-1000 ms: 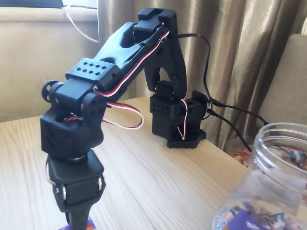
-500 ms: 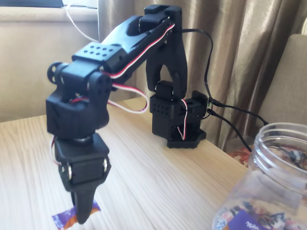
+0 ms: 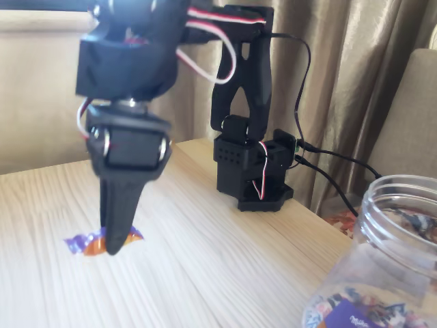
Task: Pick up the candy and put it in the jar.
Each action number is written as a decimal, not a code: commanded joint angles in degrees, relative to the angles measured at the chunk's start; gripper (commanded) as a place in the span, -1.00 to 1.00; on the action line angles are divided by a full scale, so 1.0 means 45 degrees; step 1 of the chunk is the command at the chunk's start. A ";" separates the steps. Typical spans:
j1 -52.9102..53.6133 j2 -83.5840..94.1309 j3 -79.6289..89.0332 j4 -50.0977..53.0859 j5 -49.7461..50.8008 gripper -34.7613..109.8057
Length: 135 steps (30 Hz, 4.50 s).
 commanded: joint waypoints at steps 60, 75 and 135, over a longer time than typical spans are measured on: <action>-1.0527 0.5547 -0.0430 -0.1387 0.6250 -0.44; -1.1016 0.4492 0.0859 -0.4258 0.6660 -0.44; -0.5645 0.7383 0.2168 -0.2285 0.7227 -0.52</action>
